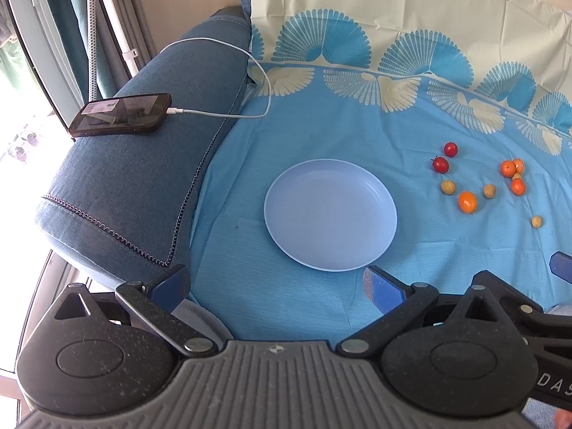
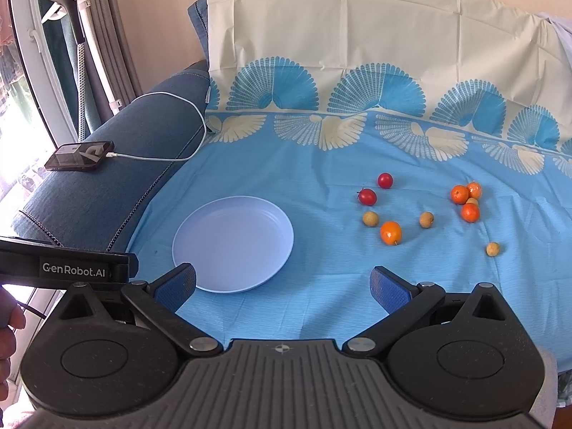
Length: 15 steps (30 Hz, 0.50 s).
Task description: Organize fruits
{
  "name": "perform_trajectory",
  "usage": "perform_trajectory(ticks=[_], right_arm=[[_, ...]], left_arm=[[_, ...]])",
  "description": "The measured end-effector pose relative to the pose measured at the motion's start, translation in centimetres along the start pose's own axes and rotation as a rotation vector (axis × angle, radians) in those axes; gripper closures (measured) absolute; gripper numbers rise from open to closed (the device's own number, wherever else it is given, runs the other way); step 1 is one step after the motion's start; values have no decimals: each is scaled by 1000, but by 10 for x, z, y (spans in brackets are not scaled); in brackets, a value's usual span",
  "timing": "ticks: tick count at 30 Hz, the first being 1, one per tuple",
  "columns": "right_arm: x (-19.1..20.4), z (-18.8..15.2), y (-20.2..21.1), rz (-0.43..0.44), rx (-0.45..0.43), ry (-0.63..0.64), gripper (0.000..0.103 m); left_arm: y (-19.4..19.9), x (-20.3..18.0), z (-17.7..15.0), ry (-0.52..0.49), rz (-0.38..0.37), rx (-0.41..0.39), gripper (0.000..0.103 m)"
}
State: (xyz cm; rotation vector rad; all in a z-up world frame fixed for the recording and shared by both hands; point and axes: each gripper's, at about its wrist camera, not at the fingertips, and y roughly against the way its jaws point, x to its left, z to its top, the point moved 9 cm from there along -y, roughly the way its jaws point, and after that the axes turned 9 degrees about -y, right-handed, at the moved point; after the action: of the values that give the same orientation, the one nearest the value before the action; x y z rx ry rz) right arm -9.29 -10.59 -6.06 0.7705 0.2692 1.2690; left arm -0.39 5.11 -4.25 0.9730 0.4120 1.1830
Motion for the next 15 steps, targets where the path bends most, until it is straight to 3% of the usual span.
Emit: perform_trajectory(ticks=[11, 15], right_arm=[[-32, 11, -1, 39, -88, -145, 0], [-60, 12, -4, -25, -94, -159, 0]], left_arm=[[-4, -24, 7, -55, 1, 20, 0], [-8, -42, 13, -85, -16, 23, 0]])
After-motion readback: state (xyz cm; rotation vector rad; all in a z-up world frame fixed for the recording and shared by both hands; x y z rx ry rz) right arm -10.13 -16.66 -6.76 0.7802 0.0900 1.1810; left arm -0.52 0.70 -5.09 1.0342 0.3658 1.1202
